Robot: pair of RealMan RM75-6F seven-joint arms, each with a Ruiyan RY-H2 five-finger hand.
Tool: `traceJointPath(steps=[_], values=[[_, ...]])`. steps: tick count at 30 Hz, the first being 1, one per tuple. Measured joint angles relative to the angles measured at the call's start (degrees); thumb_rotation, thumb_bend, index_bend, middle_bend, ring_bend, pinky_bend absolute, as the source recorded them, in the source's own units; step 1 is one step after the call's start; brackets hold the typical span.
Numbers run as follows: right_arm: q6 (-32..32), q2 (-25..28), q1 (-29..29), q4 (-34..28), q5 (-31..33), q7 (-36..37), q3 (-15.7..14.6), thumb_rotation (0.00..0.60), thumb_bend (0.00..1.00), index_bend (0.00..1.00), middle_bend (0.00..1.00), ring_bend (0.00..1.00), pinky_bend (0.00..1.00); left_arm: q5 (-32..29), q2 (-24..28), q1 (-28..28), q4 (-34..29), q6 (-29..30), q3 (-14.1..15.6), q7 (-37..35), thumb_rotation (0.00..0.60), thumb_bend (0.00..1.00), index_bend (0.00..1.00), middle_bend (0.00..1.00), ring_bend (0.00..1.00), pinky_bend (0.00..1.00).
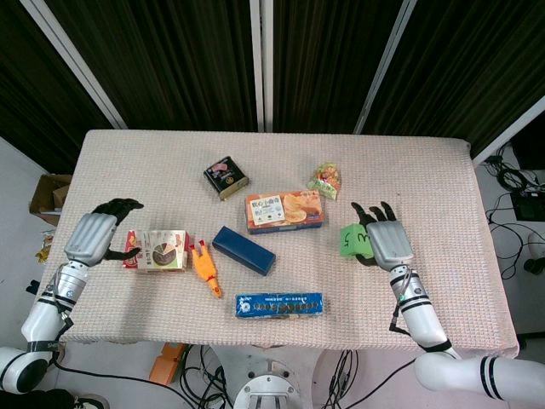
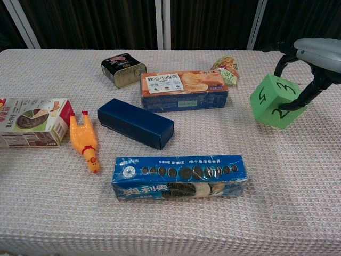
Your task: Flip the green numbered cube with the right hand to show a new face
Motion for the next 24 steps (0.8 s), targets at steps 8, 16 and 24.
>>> traceJointPath(steps=[8,16,24], values=[[1.6,-4.7,-4.8,14.0,-16.1,42.1,-1.2,0.6,0.18,0.0,0.69,0.13,0.0,0.8,-0.9,0.2,1.2,0.8,0.1,-0.3,0.6,0.17,0.21,0.18,0.14,0.22],[-2.3,-9.3,-7.5,30.0,-25.2,74.5,-2.8,0.6,0.24,0.0,0.69,0.13,0.0,2.2,-2.0,0.3,2.3,2.0,0.2,-0.4,0.6,0.17,0.22,0.18,0.14,0.22],[-3.1,-13.2,-8.7,40.3,-32.0,78.4,-4.8,0.6,0.2,0.0,0.65,0.13,0.0,3.8,-3.1,0.4,3.8,3.3,0.2,-1.1,0.6,0.17,0.22,0.18,0.14,0.22]])
